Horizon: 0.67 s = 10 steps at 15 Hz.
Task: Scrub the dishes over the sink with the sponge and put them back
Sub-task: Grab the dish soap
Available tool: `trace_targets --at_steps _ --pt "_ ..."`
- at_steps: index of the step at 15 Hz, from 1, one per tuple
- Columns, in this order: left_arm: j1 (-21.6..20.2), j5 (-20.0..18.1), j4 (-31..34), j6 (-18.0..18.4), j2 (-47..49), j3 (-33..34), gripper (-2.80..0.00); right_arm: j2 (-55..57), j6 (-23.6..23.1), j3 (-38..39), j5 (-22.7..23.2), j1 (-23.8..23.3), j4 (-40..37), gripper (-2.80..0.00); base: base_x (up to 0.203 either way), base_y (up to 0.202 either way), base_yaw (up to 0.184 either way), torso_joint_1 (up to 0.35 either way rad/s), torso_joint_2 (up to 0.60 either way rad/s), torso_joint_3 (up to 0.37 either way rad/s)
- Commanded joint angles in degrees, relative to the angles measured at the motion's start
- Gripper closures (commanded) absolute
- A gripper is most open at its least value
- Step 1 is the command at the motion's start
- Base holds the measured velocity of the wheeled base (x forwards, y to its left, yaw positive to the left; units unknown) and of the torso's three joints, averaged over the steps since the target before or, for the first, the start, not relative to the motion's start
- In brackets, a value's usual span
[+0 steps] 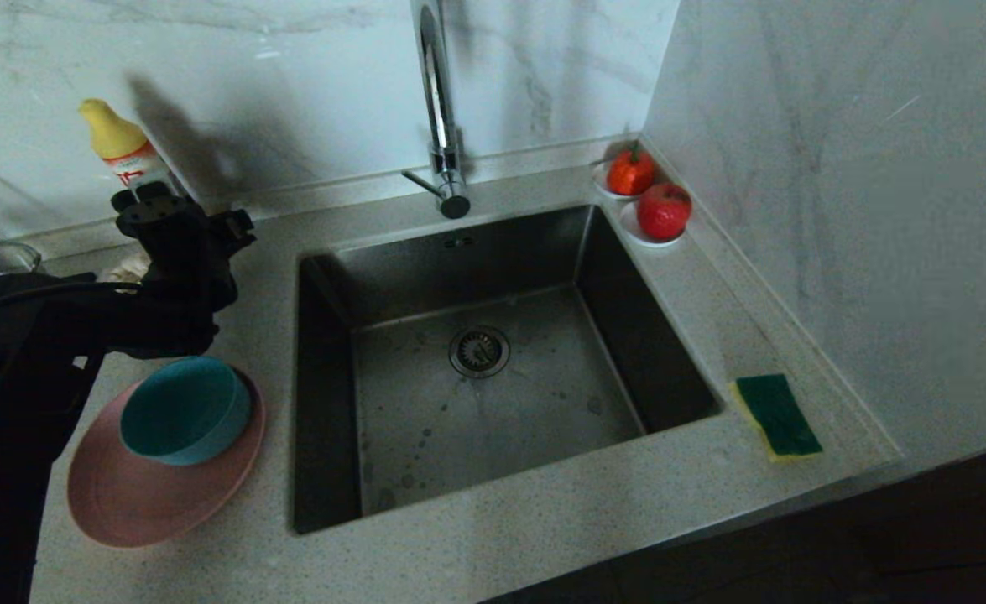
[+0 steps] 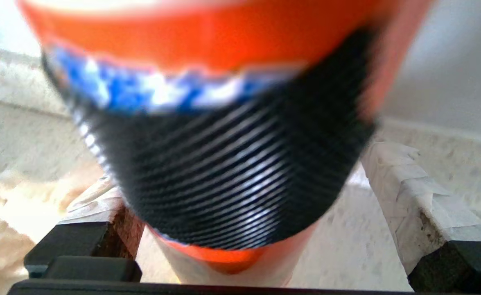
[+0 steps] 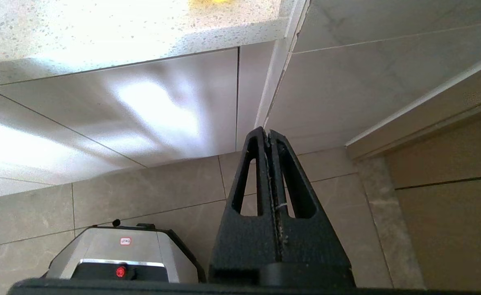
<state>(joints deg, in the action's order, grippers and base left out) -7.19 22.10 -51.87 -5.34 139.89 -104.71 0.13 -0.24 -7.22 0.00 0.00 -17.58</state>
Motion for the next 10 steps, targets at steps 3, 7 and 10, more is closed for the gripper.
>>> trace_targets --at_steps 3,7,10 --pt "-0.01 0.13 -0.07 -0.02 0.91 -1.45 -2.80 0.04 -0.02 0.01 0.00 0.00 -0.09 0.00 0.000 0.000 0.000 0.000 0.00 0.000" --pt "-0.01 0.17 0.16 -0.02 2.46 -4.30 -2.80 0.04 -0.02 0.08 0.00 0.00 -0.09 0.00 0.000 0.000 0.000 0.000 0.00 0.000" --pt "-0.01 0.57 1.13 -0.02 2.63 -5.24 -2.80 0.04 -0.02 0.01 0.00 0.00 -0.09 0.00 0.000 0.000 0.000 0.000 0.00 0.000"
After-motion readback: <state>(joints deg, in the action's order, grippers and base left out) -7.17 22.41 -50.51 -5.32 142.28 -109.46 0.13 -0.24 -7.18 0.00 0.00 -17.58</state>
